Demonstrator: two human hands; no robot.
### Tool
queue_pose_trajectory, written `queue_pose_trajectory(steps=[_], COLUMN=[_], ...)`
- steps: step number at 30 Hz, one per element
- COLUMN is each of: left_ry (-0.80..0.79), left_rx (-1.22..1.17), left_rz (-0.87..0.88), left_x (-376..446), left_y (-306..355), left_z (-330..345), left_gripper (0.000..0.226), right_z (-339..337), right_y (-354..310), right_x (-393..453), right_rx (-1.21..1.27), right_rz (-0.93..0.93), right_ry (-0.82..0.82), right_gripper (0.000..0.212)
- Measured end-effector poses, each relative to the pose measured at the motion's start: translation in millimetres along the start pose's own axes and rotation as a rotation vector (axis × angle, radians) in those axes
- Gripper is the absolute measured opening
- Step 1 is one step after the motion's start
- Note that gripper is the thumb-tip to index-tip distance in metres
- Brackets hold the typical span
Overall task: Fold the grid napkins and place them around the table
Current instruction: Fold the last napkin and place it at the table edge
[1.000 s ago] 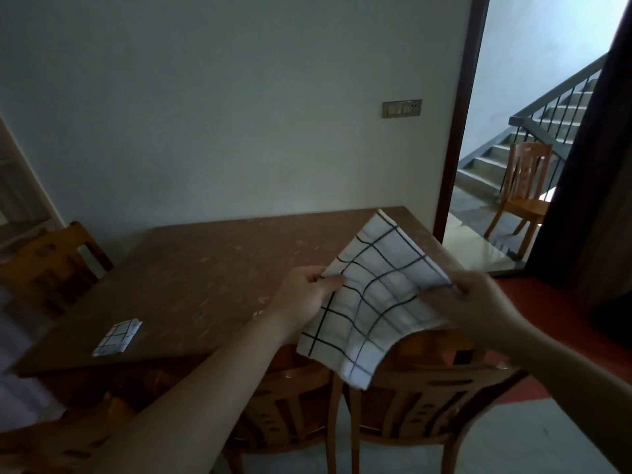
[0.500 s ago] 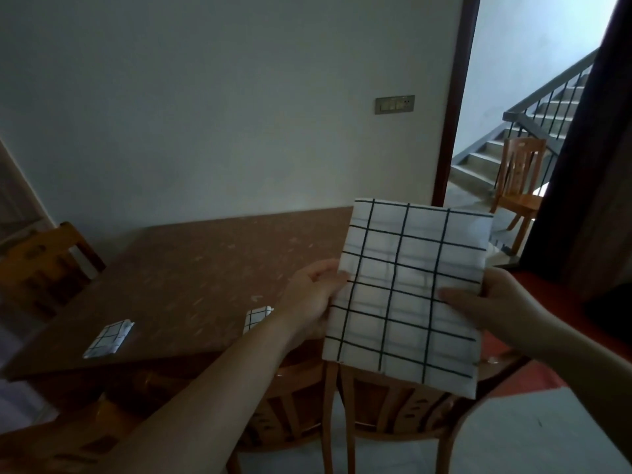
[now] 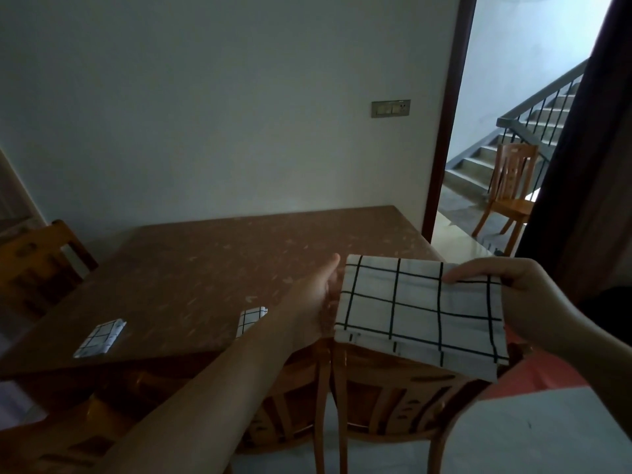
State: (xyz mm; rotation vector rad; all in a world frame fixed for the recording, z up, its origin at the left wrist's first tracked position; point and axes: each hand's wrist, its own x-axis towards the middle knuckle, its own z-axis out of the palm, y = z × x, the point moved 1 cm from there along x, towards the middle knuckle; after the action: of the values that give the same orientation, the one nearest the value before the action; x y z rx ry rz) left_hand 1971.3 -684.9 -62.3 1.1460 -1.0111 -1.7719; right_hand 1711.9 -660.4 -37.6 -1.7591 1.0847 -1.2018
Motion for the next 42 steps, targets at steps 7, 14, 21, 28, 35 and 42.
queue_pose_trajectory(steps=[7,14,21,28,35,42], left_ry=[-0.172,-0.095,-0.207,-0.158,0.063,0.176], left_rx=[0.315,0.332,0.637,0.942,0.404,0.251], left_rz=[-0.047,0.054,0.207,0.455,0.616,0.599], left_x=[-10.3,-11.4,-28.6,-51.8,-58.4,-50.7], left_y=[0.4,0.9,9.8,23.3,26.6,24.0], left_z=[6.1,6.0,15.3,19.3,1.8,2.1], left_gripper=[0.024,0.018,0.018,0.015,0.009,0.012], right_z=[-9.6,-34.3,-20.4,21.5,35.5,38.3], right_y=[3.1,12.3,-26.5,-47.3,-45.9,-44.1], right_x=[-8.1,-15.2,-8.5,4.9,10.1,11.1], right_rx=[-0.373,-0.427,-0.43,-0.352,-0.21,-0.207], right_rz=[0.014,0.157,0.051,-0.064,-0.107,-0.106], right_ry=[0.162,-0.3,-0.154,-0.146,0.043,0.031], right_gripper=[0.056,0.051,0.05,0.032,0.007,0.022])
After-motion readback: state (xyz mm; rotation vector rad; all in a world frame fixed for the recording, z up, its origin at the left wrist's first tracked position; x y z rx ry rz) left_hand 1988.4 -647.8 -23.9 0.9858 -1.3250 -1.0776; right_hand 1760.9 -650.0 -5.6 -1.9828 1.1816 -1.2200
